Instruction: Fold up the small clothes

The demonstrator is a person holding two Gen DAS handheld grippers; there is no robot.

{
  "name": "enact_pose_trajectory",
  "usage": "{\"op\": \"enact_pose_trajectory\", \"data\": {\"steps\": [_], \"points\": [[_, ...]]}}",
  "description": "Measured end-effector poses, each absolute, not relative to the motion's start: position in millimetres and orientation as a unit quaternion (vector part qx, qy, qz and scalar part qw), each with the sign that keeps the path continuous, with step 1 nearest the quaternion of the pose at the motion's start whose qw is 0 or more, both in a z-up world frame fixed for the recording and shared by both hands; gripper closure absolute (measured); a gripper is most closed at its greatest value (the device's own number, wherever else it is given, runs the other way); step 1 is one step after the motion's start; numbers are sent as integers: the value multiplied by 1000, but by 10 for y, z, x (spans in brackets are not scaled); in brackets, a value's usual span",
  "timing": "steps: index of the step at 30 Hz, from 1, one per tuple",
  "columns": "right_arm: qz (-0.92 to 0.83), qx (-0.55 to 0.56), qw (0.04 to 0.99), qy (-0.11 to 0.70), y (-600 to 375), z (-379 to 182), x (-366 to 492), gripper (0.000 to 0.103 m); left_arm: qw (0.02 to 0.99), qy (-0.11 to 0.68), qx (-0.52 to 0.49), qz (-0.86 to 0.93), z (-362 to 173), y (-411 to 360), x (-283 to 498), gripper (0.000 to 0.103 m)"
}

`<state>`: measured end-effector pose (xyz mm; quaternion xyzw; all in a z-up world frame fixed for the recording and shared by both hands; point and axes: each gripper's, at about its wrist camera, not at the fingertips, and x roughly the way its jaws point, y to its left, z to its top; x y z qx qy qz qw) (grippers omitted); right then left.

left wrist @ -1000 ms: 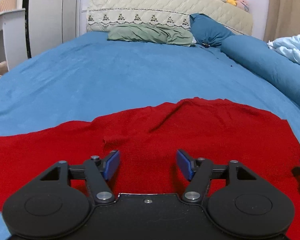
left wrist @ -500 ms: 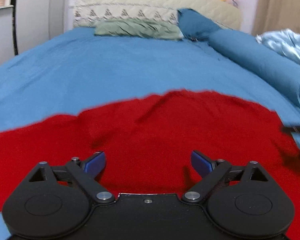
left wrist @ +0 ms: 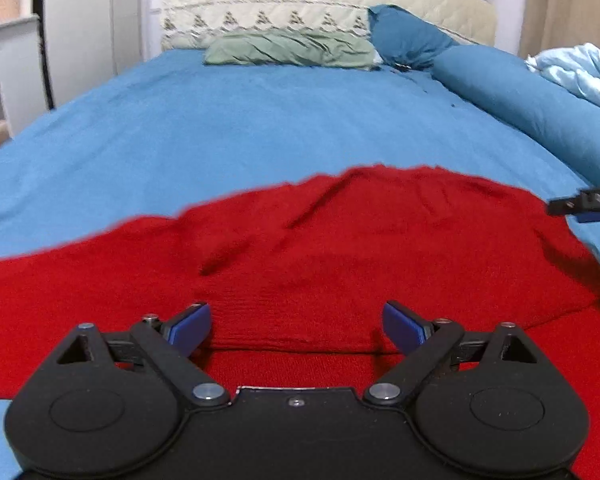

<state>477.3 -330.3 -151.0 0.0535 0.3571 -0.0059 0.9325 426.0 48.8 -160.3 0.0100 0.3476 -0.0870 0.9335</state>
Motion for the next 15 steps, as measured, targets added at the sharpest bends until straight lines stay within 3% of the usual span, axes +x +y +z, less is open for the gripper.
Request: {"op": "enact_pose_trajectory", "data": {"steps": [6, 10, 15], "points": [[20, 29, 945, 326, -2816, -851, 4124, 0, 948, 314, 12, -43, -841, 722, 3925, 7], [50, 13, 947, 316, -2375, -550, 3869, 0, 956, 294, -8, -10, -395, 1045, 3698, 0], [109, 15, 936, 335, -1782, -410, 3749, 0, 957, 286, -35, 34, -191, 1579, 3505, 0]]}}
